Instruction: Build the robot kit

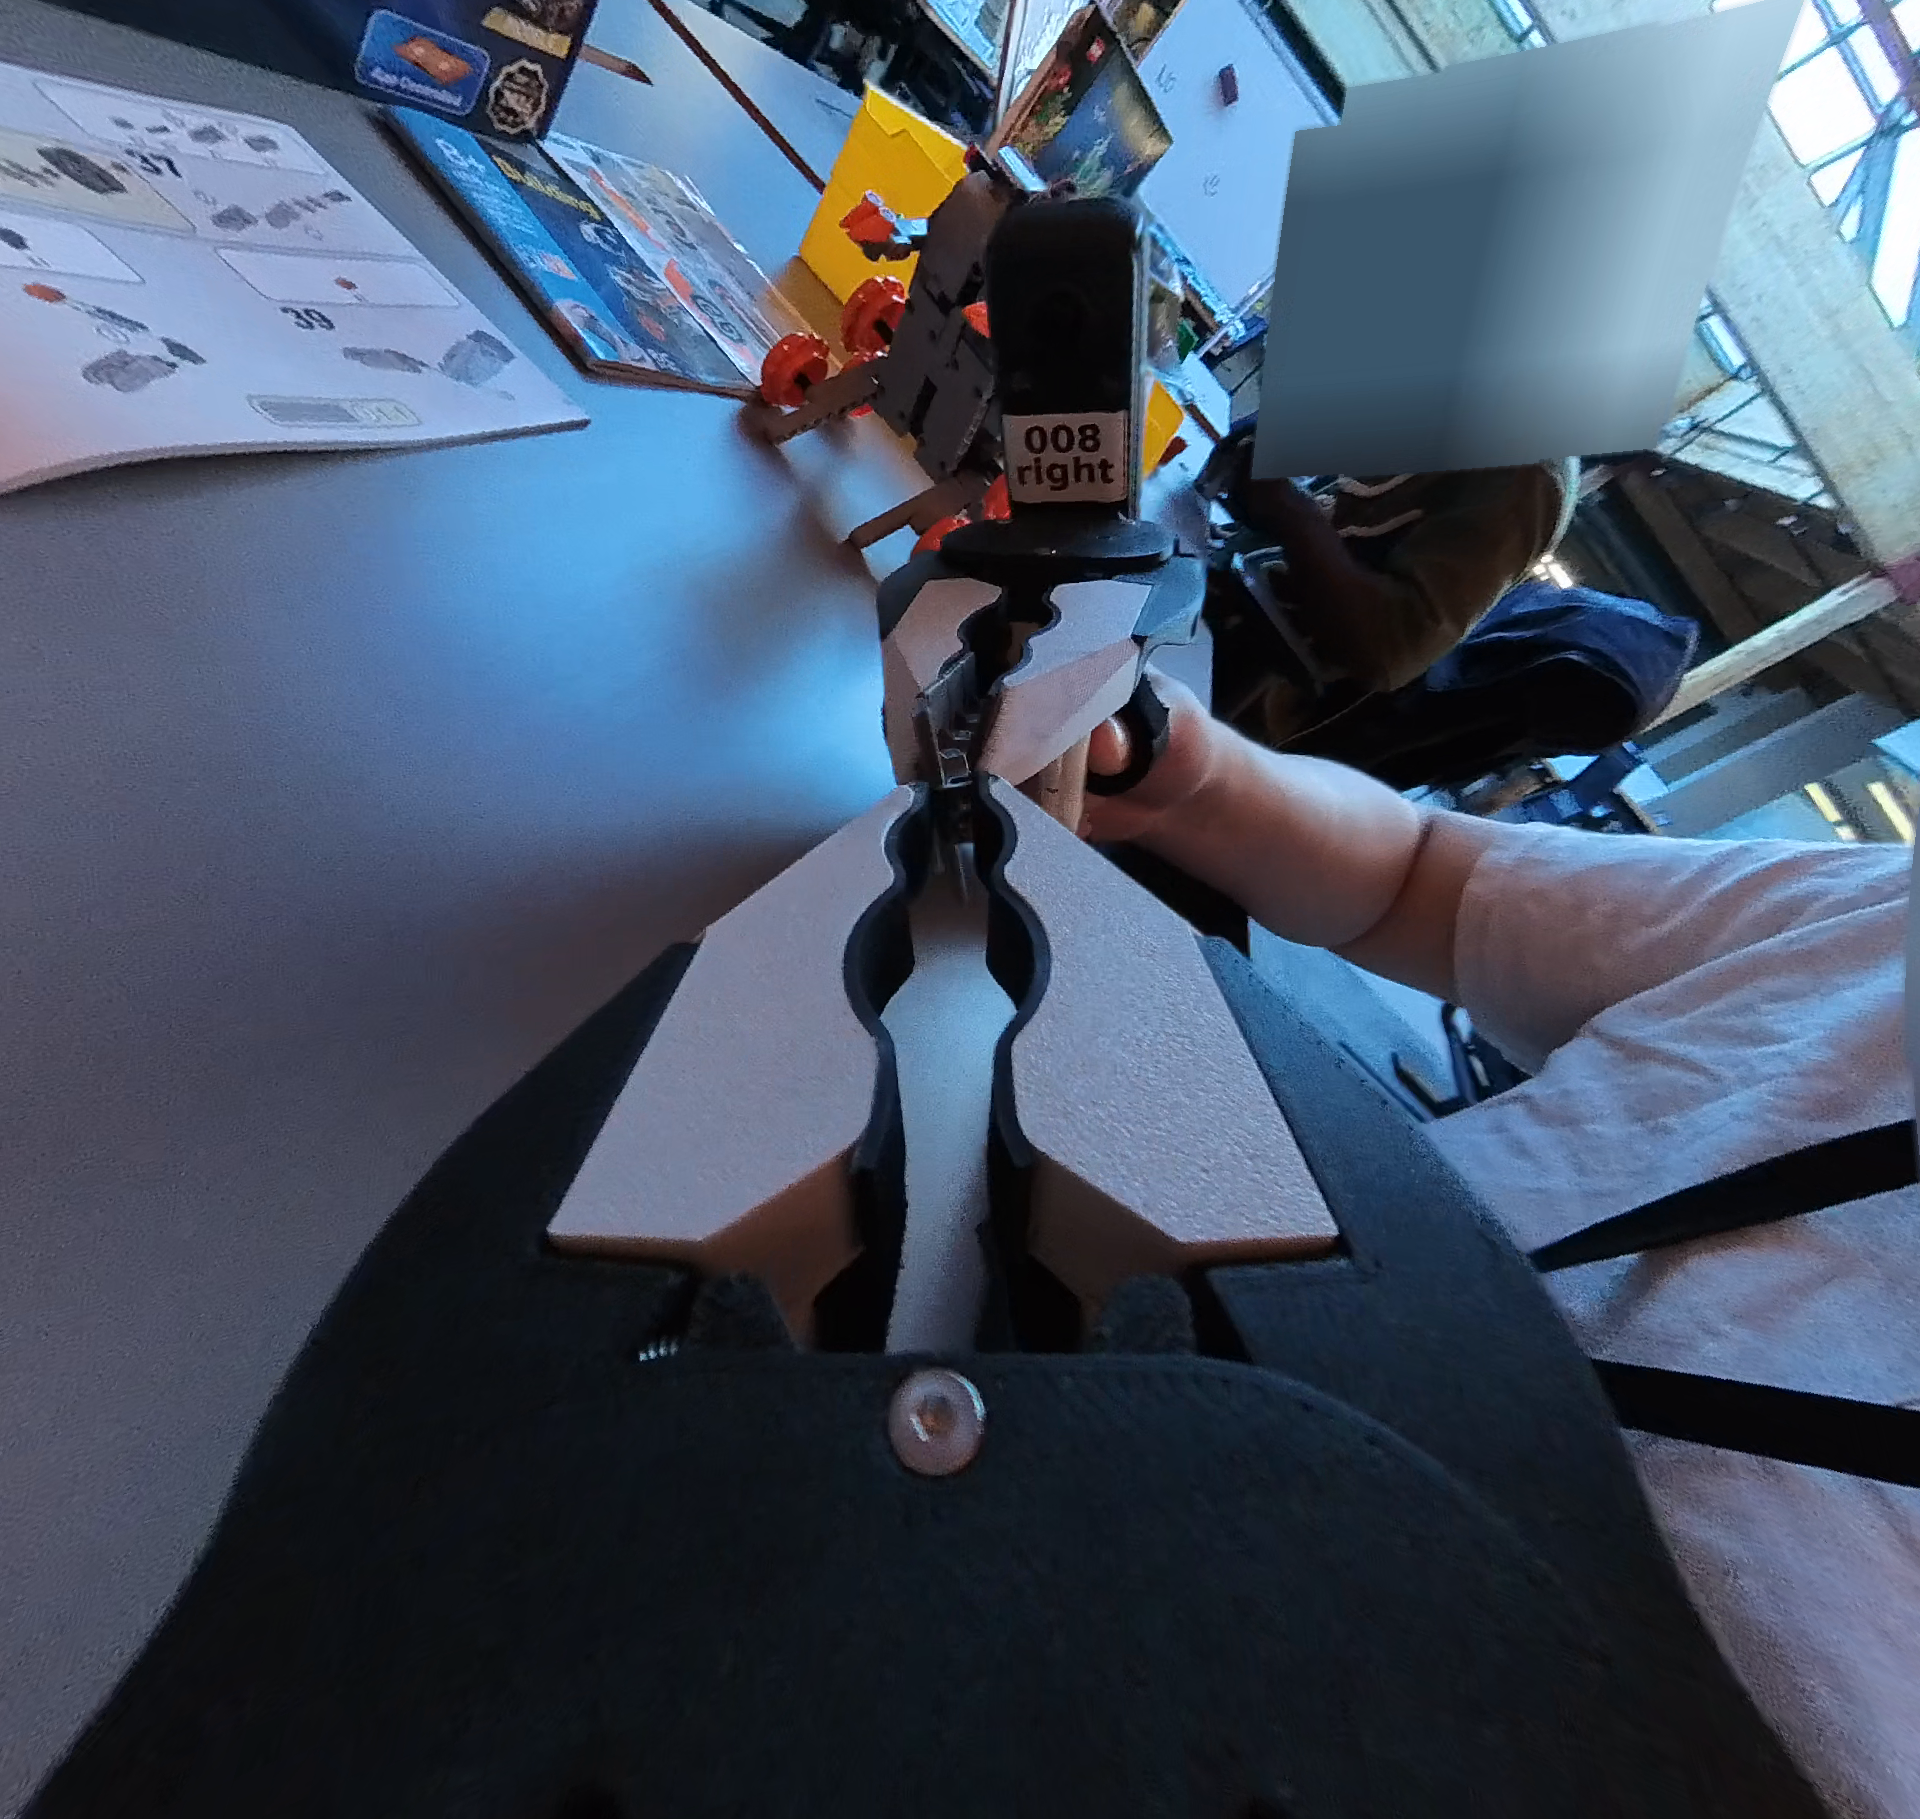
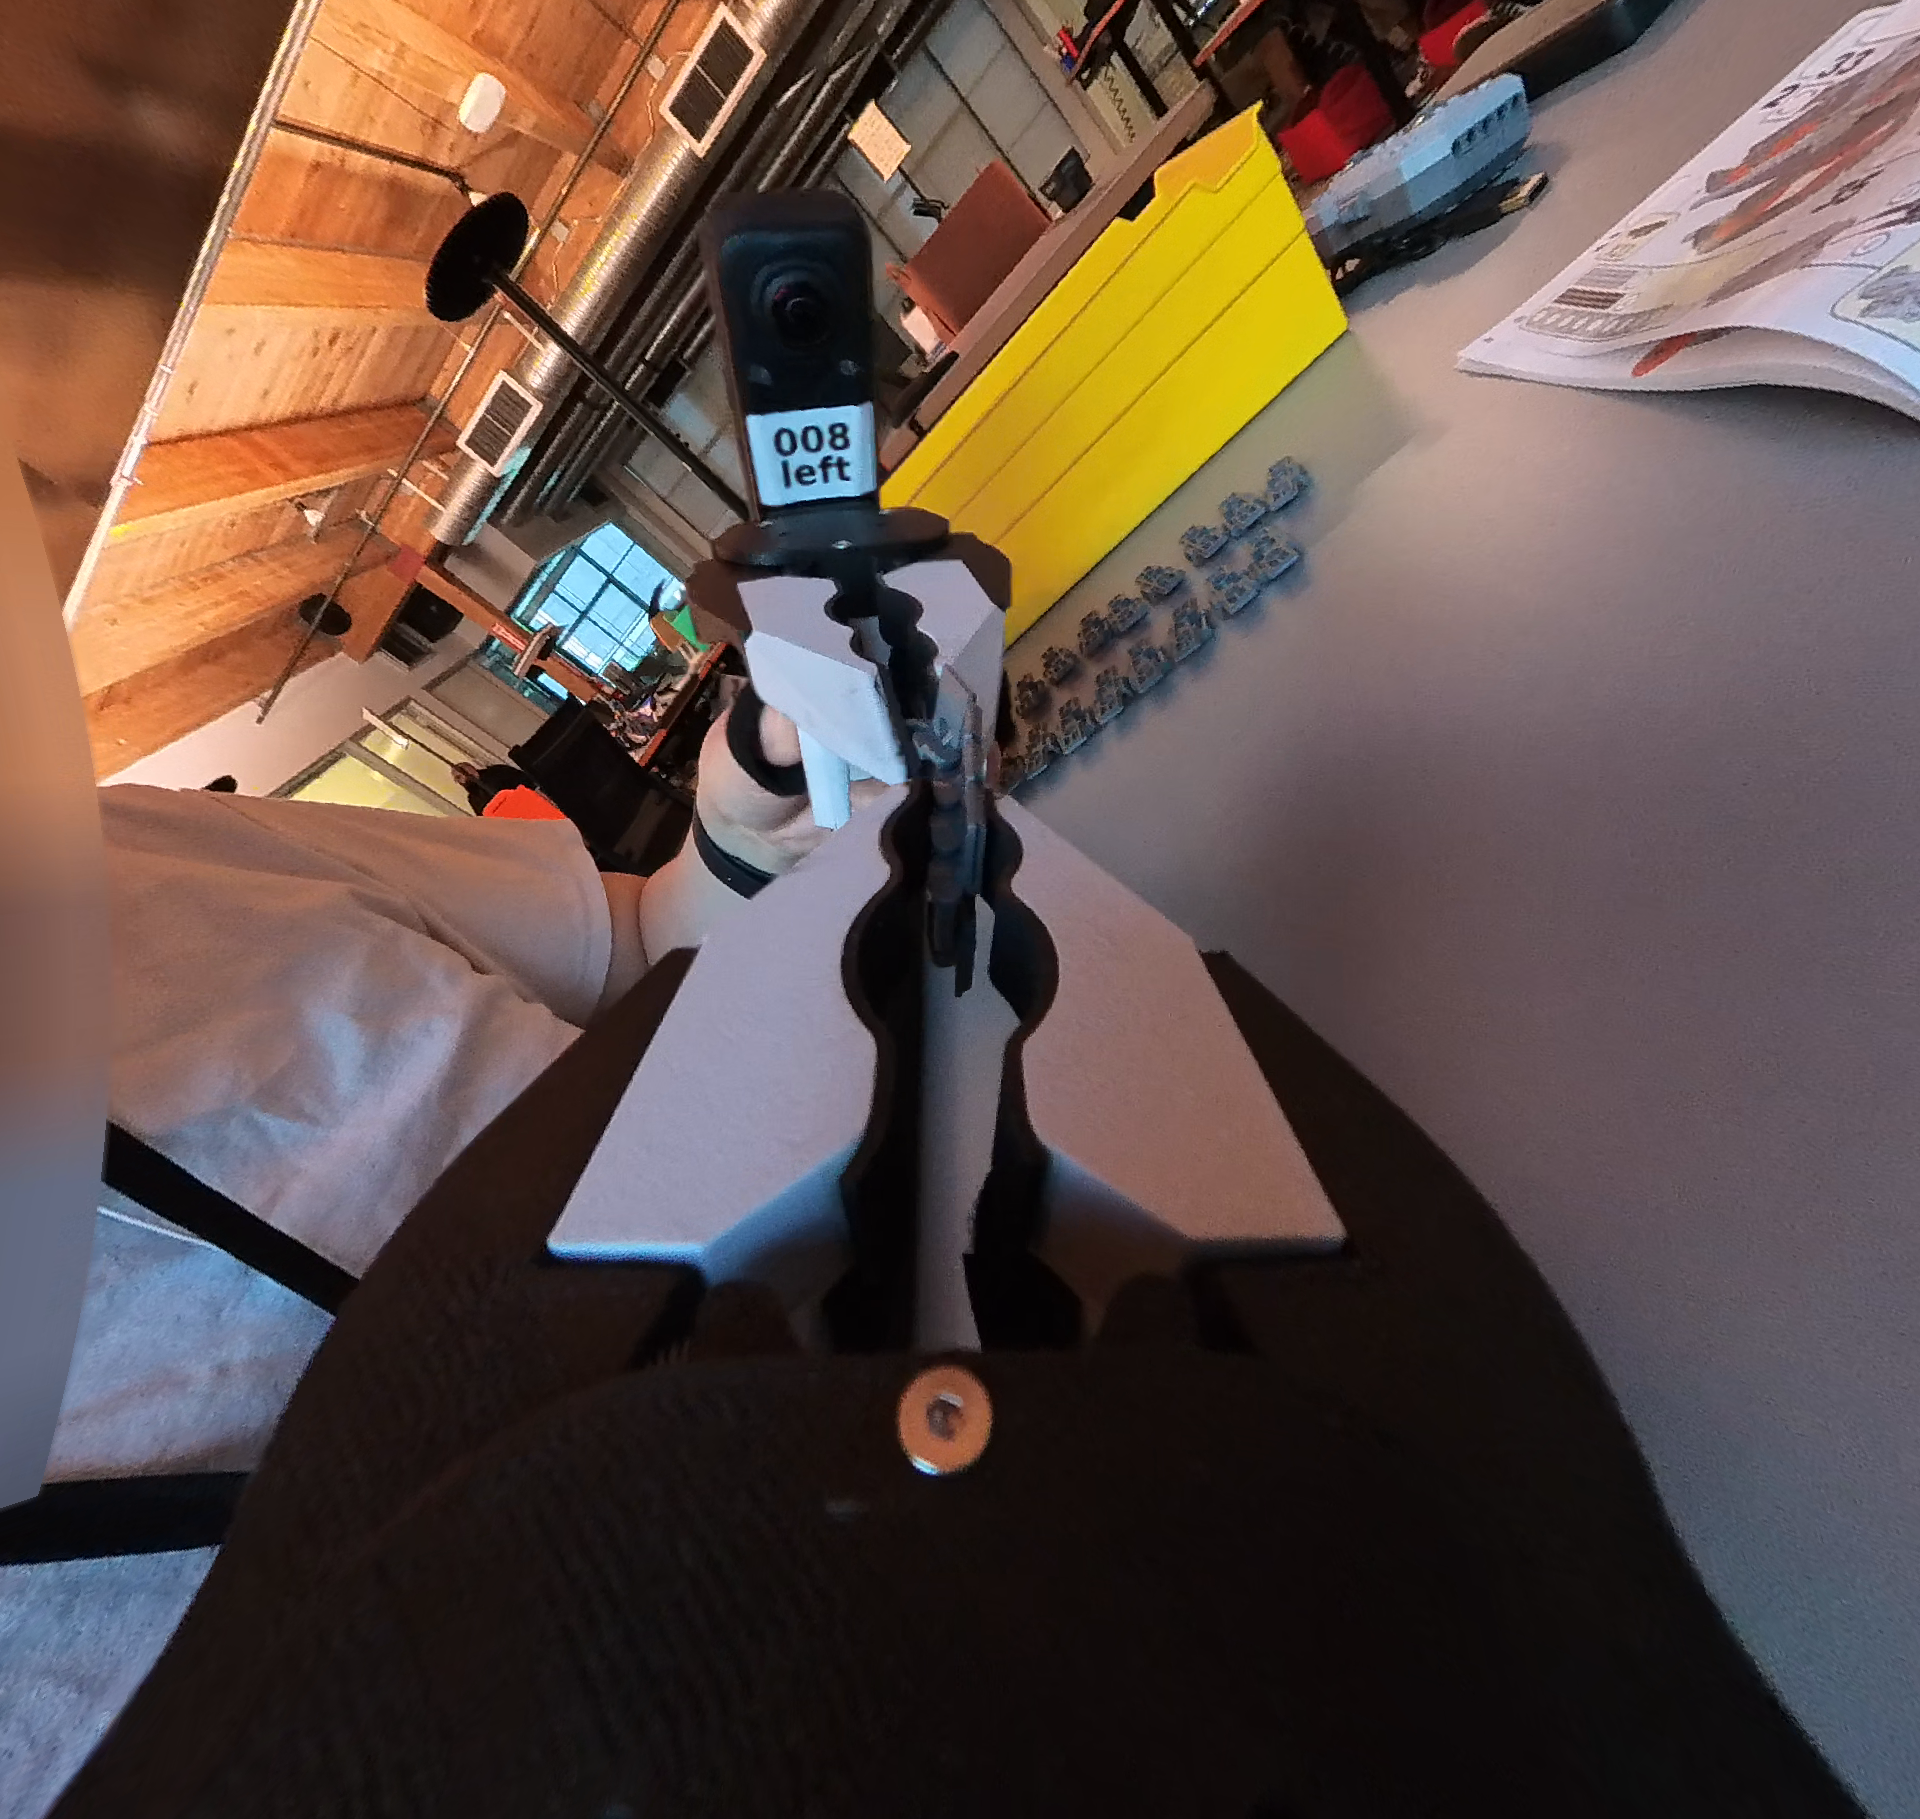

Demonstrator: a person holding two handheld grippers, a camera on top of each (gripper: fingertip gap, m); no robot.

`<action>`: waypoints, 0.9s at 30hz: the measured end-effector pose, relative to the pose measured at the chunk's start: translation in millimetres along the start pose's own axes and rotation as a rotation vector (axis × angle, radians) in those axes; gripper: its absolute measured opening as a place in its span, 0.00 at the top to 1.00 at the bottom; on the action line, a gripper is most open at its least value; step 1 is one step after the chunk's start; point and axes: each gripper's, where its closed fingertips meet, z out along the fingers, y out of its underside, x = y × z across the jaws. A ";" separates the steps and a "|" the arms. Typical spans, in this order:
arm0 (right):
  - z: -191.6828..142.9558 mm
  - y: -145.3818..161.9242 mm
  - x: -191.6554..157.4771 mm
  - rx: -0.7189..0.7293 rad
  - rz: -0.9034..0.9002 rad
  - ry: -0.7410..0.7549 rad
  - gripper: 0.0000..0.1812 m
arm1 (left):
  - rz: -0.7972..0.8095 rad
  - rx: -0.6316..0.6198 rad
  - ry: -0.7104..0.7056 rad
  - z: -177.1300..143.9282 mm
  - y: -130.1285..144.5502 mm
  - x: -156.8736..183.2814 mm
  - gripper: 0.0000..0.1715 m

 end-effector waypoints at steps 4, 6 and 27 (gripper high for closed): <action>-0.3 -0.1 1.3 -0.001 0.002 0.011 0.97 | 0.023 -0.011 -0.018 0.4 0.2 -1.3 0.97; -0.4 0.0 0.9 0.004 0.014 0.005 0.98 | 0.022 -0.013 -0.015 0.5 0.7 -1.1 0.97; -0.4 7.4 12.2 0.037 0.153 -0.009 0.98 | 0.168 -0.033 -0.147 4.7 9.5 -14.8 0.97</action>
